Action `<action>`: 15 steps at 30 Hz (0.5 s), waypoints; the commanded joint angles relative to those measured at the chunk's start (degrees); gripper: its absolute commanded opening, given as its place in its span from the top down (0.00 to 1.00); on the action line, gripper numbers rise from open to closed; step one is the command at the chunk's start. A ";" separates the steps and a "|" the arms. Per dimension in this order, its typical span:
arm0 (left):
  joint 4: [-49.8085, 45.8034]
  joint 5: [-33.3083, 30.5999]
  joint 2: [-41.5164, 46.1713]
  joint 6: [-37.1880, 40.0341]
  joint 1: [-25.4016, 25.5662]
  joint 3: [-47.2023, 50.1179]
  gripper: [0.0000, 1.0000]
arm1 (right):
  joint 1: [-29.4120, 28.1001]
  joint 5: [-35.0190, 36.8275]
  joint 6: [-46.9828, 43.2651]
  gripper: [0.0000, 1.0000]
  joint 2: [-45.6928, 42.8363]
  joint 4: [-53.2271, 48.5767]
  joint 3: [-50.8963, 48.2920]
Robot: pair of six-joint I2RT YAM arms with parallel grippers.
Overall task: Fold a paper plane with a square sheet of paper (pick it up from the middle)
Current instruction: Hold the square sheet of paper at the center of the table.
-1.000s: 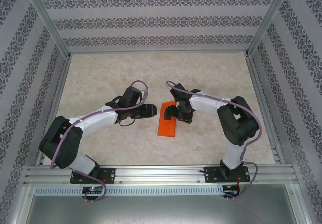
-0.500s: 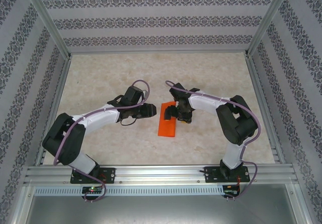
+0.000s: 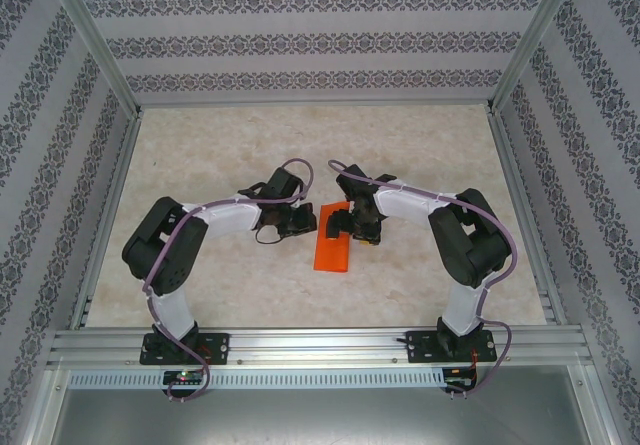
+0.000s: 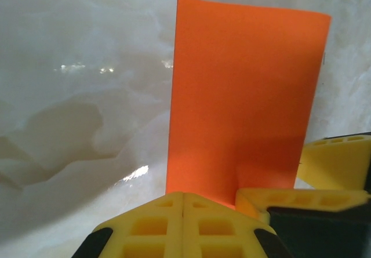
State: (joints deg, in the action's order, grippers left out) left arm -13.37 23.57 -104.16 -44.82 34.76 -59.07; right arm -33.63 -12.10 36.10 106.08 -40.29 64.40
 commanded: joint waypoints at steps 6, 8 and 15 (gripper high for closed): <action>-1.36 2.11 -3.59 -1.81 2.51 -4.04 1.00 | -0.04 2.15 -0.24 0.17 7.29 2.61 -4.37; -2.47 1.56 -4.07 -1.73 2.70 -4.30 1.00 | -0.03 2.11 -0.05 0.17 7.30 2.67 -4.33; -3.65 0.90 -6.48 -1.59 2.75 -4.99 1.00 | -0.27 1.99 0.25 0.17 7.65 2.76 -4.06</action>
State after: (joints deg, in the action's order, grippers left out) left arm -15.09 24.60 -109.12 -45.58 36.84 -62.52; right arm -33.63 -12.05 36.32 106.26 -40.32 64.42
